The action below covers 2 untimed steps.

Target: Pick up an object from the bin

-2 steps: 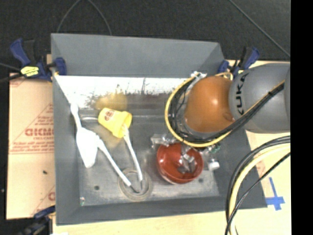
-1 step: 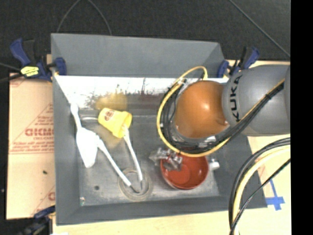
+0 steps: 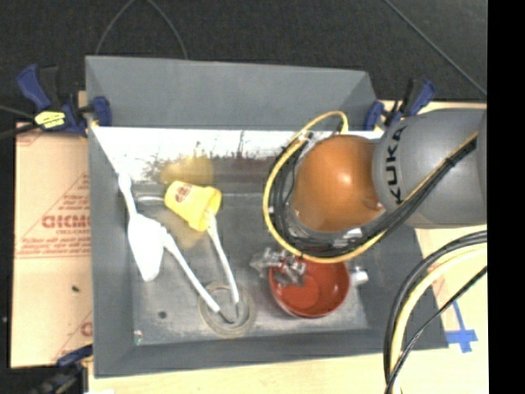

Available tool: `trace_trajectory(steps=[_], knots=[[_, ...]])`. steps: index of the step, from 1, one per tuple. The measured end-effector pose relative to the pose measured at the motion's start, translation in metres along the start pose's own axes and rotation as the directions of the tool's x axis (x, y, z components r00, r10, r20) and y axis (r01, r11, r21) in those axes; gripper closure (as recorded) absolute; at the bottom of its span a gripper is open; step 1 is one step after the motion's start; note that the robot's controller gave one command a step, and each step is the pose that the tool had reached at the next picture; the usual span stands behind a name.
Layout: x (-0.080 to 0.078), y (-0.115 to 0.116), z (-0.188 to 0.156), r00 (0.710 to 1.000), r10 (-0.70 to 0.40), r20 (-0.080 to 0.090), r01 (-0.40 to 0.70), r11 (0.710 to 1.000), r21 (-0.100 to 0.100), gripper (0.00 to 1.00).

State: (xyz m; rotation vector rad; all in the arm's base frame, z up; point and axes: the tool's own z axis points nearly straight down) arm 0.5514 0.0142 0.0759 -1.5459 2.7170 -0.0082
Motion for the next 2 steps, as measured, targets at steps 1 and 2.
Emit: trace_trajectory(steps=[1, 2], knots=[[0.002, 0.000, -0.011, 1.000, 0.003, -0.003, -0.003, 1.000, 0.000, 1.00], [0.002, 0.000, -0.035, 1.000, 0.007, -0.003, -0.007, 1.000, -0.001, 1.00]])
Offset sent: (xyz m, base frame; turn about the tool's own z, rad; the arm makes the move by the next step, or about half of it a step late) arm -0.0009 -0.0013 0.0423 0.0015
